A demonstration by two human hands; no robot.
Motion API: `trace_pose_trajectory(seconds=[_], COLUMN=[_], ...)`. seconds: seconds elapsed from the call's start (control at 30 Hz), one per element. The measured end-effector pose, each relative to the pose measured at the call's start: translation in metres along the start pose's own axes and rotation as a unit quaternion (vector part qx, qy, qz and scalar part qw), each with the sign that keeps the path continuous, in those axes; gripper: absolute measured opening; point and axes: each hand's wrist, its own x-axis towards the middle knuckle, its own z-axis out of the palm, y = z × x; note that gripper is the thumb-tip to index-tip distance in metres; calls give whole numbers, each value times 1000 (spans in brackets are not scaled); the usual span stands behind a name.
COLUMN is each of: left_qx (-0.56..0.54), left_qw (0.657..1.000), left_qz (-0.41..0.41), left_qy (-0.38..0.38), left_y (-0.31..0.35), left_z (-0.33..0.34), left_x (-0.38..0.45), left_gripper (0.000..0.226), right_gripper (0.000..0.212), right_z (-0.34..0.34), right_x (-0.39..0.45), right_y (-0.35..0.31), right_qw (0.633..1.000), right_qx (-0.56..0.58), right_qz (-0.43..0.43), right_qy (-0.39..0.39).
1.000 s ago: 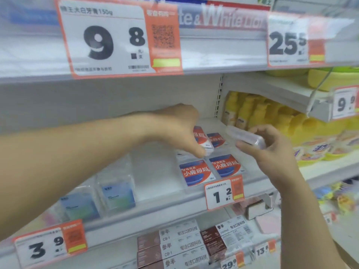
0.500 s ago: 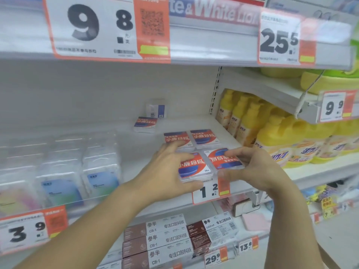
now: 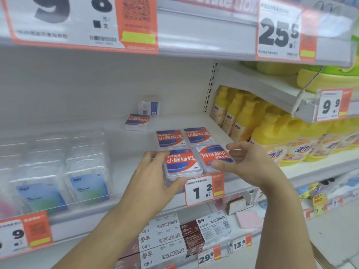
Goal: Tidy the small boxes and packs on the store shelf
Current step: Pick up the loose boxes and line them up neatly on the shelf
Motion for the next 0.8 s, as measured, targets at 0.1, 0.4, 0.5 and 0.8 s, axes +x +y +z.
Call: trace_pose_trajectory(seconds=[0.1,0.4,0.5,0.8], left_qx=[4,7,5,-11], left_qw=[1000,999,999,999], left_qz=[-7,-33,-35,-37], left_qy=[1,5,6,-7], left_y=[2,6,5,4], left_z=[-1,3,4,5], left_x=[0,0,-1,-3], left_gripper=[69,67,67,68], right_gripper=[73,28,17,37], right_z=[2,-12,-10,14], right_x=[0,-3,-1,23], right_y=[-2,-14,-14,-3], right_qw=[1000,915,921,992], right_qx=[-4,340,319,-29], right_qz=[16,-10,-18,-11], right_qy=[20,214,223,119])
